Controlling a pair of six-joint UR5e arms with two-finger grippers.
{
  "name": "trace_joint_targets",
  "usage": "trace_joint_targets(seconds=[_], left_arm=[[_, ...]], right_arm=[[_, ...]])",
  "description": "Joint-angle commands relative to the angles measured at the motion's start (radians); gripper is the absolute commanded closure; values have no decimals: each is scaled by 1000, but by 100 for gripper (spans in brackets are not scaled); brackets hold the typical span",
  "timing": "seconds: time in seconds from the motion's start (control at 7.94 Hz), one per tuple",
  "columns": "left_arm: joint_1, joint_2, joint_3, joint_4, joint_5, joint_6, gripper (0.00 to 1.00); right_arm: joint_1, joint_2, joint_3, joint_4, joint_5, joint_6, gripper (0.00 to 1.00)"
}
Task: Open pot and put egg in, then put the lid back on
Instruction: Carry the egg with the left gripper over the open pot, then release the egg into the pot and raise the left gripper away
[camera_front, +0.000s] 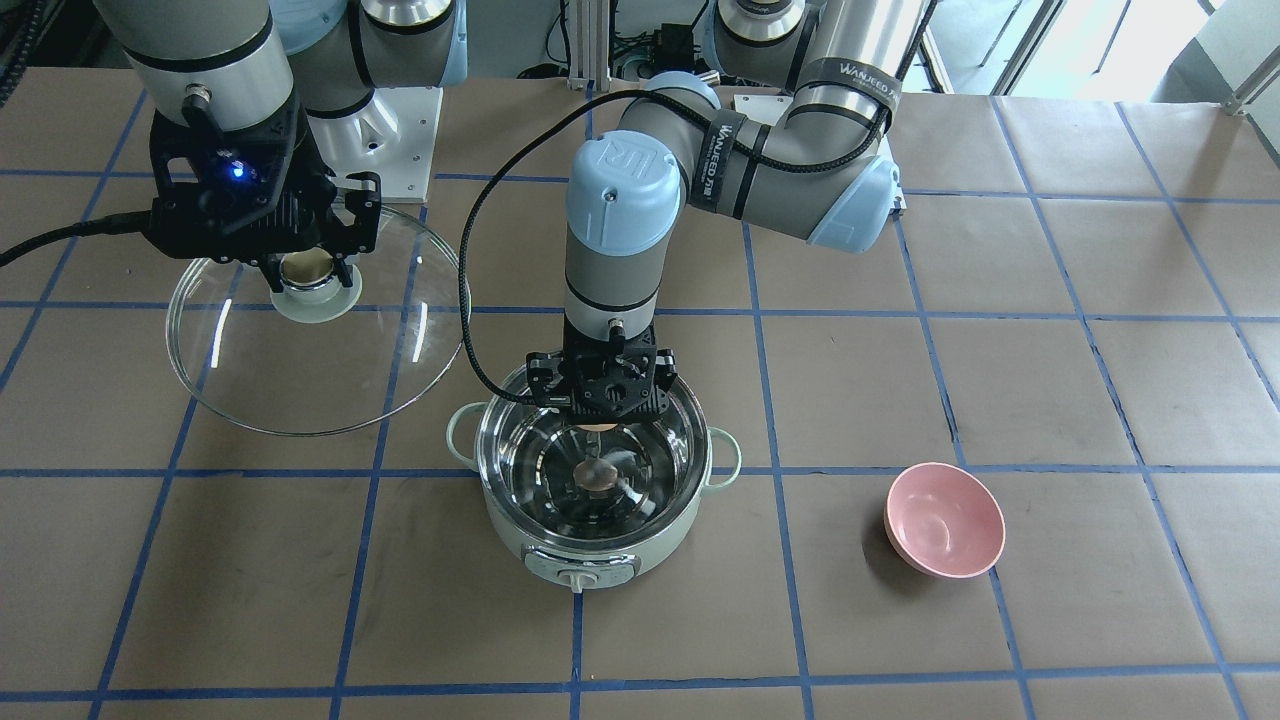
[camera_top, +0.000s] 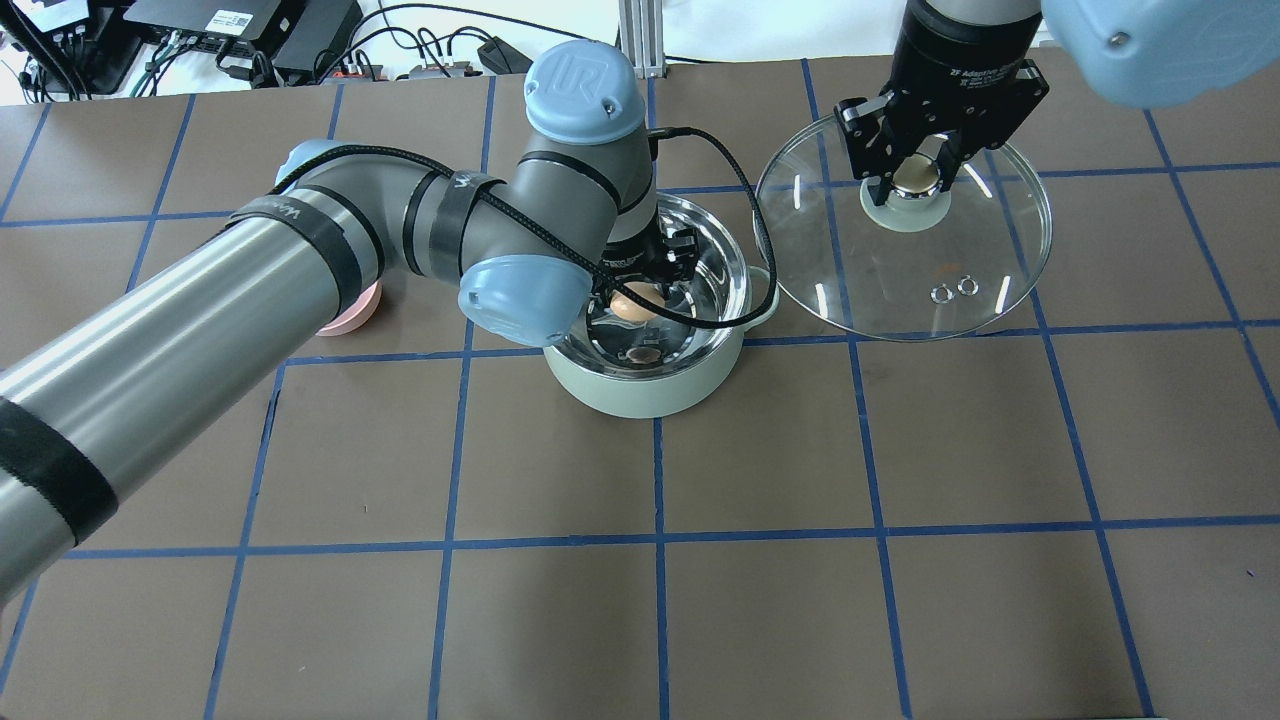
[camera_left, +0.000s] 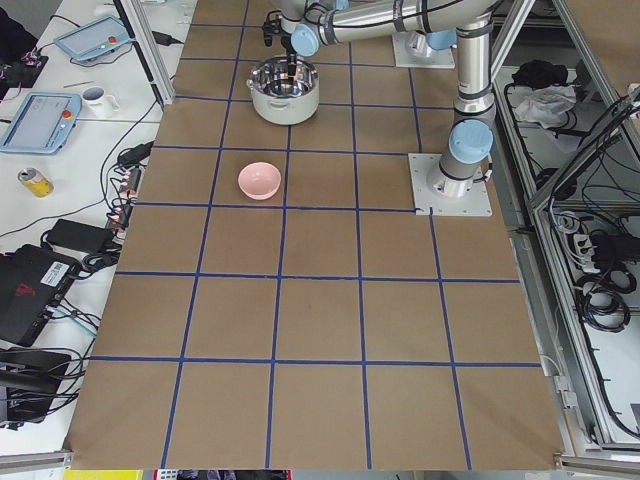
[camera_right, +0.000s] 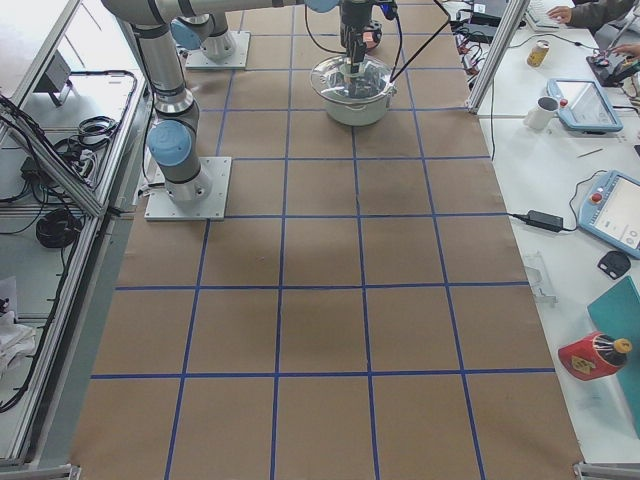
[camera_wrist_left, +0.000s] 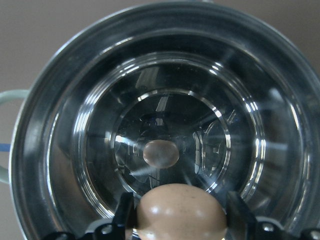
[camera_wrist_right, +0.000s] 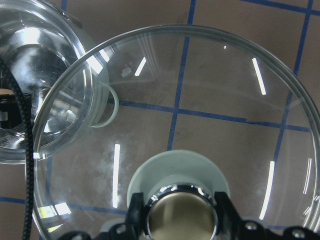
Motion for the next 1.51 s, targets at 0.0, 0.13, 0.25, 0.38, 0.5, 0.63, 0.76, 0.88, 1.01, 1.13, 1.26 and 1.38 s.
trace_joint_targets(seconds=[0.0, 0.13, 0.25, 0.38, 0.5, 0.63, 0.76, 0.88, 1.01, 1.13, 1.26, 1.38], left_arm=[[-5, -72, 2, 43, 2, 2, 49], [-5, -83, 2, 67, 3, 2, 49], [-5, -86, 0, 67, 6, 2, 45], [-5, -86, -4, 67, 8, 2, 31], [-5, -86, -4, 67, 11, 2, 3], [-5, -84, -4, 66, 11, 2, 0], [-5, -74, -4, 66, 11, 2, 0], [-5, -57, 0, 66, 6, 7, 0], [-5, -28, 3, 57, 6, 7, 0], [-6, 15, 3, 28, 6, 7, 0], [-5, 71, 8, -57, 3, 7, 0], [-3, 128, 12, -121, 2, 9, 0]], right_arm=[[0, 0, 1, -1, 2, 0, 100], [0, 2, 1, -1, 1, 0, 100], [0, 2, 1, -1, 1, 0, 100], [0, 0, -1, -1, -1, -8, 100], [-2, 2, 1, -1, -1, -13, 100], [-3, 2, -1, -2, -2, -31, 100], [-15, 0, -1, 1, -1, -37, 100], [-37, 0, 1, 2, 2, -40, 100], [-40, -2, 1, 2, 2, -48, 100], [-40, -2, 1, 4, 1, -48, 100], [-40, -2, 1, 1, 2, -48, 100], [-38, -3, 4, -1, 4, -46, 100]])
